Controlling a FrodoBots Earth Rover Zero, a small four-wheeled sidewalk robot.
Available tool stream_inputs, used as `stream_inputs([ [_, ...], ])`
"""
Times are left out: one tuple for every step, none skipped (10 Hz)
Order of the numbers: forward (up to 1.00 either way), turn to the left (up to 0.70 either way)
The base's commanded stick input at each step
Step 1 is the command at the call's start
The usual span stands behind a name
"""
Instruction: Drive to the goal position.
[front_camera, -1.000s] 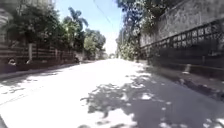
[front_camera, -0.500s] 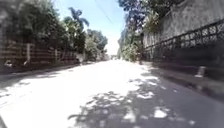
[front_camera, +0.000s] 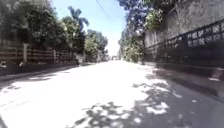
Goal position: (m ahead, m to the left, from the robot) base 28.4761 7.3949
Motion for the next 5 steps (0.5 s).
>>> stream_inputs([
  [0.85,0.00],
  [0.85,0.00],
  [0.85,0.00],
  [0.85,0.00],
  [0.85,0.00],
])
